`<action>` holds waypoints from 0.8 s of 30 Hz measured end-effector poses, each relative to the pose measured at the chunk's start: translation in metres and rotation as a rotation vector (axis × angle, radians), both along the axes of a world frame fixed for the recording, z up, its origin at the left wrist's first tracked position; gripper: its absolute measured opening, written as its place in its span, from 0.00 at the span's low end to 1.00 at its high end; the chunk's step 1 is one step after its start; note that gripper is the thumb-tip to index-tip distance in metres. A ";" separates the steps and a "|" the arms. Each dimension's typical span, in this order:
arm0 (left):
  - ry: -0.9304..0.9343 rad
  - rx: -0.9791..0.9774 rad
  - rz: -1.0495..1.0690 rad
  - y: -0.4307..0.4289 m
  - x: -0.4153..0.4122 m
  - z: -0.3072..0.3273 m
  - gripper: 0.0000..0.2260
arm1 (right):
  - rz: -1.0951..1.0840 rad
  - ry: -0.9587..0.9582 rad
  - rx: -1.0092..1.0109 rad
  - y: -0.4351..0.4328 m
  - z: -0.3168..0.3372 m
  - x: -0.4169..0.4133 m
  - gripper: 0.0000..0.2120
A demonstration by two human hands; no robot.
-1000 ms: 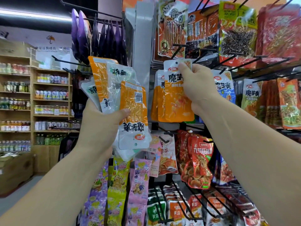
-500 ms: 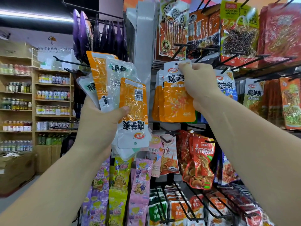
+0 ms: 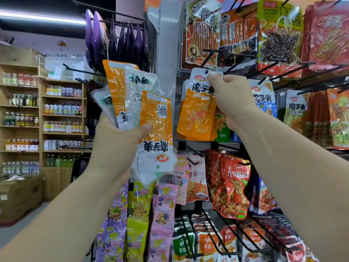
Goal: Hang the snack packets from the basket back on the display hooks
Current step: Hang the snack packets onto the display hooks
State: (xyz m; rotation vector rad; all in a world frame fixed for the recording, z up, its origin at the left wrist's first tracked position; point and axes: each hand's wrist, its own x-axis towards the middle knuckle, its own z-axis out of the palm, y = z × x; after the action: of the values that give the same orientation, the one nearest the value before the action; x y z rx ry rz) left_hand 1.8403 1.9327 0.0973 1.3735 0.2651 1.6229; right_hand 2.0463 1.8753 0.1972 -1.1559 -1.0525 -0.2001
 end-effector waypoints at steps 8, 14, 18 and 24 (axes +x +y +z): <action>0.043 -0.004 0.041 0.011 0.001 -0.004 0.26 | -0.119 -0.052 -0.055 0.012 0.003 0.017 0.27; 0.035 -0.004 0.033 0.013 0.000 -0.006 0.25 | -0.295 -0.094 -0.109 0.023 -0.002 0.021 0.24; 0.001 0.017 -0.007 0.012 -0.004 -0.003 0.23 | -0.418 -0.202 -0.112 0.020 -0.007 0.020 0.19; 0.138 -0.249 -0.092 0.029 -0.012 -0.039 0.15 | -0.411 -0.304 -0.037 0.000 -0.025 0.006 0.21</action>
State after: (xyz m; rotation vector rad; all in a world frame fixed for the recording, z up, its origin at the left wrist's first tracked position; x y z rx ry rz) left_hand 1.8287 1.9622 0.0585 1.2875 0.4624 1.3712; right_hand 2.0523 1.8755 0.1718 -1.3970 -1.0738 -0.7005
